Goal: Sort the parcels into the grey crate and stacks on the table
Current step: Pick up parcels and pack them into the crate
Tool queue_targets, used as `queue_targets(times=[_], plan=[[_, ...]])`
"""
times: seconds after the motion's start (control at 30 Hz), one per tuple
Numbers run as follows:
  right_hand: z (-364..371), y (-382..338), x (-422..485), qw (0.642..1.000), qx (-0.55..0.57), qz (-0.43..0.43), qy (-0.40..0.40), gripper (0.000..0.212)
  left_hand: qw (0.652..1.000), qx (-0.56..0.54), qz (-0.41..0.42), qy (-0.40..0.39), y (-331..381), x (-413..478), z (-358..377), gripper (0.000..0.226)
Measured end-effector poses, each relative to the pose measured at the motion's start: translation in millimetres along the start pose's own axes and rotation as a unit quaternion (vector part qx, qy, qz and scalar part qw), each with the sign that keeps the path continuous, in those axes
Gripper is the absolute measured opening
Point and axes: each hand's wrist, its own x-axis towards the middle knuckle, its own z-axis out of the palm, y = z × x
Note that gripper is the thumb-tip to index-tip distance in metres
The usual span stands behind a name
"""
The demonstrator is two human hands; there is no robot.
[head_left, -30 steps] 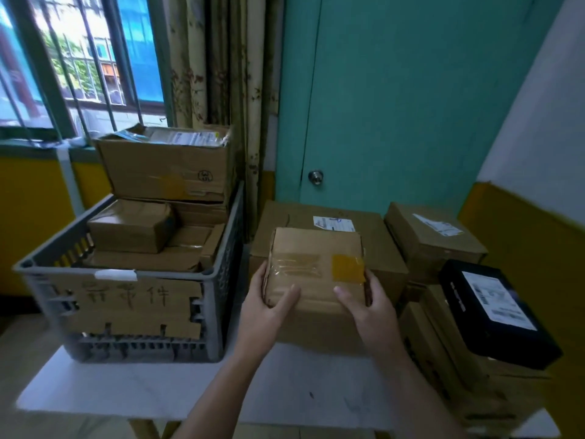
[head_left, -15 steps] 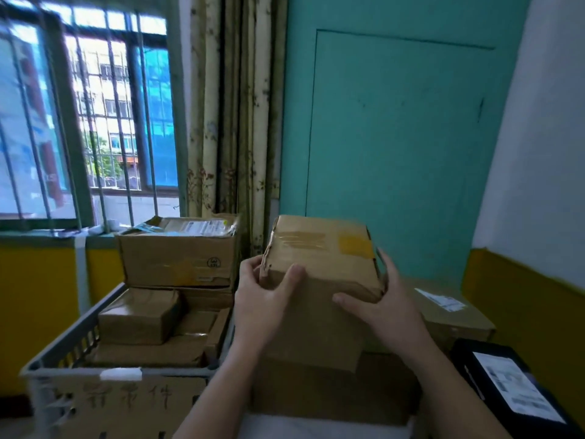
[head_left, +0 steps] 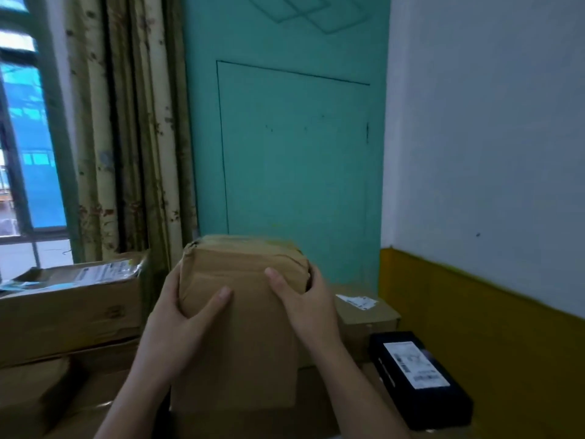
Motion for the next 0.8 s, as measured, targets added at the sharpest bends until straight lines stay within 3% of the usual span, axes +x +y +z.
queue_targets(times=[0.2, 0.33, 0.57, 0.8], plan=[[-3.5, -9.9, 9.1, 0.997, 0.069, -0.018, -0.003, 0.044, 0.999, -0.017, -0.035, 0.019, 7.6, 6.2, 10.2, 0.092], [-3.6, -16.7, 22.5, 0.995, 0.095, -0.036, -0.005, 0.088, 0.999, -0.027, -0.007, 0.037, 11.9, 13.9, 11.4, 0.087], [-5.8, -16.1, 43.9, 0.989, 0.122, -0.074, -0.048, 0.092, 0.999, -0.032, 0.013, 0.043, 14.7, 32.7, 13.8, 0.105], [-10.5, -1.8, 64.2, 0.979, 0.172, -0.088, -0.066, 0.060, 0.996, -0.064, -0.033, 0.059, 17.2, 34.7, 21.8, 0.089]])
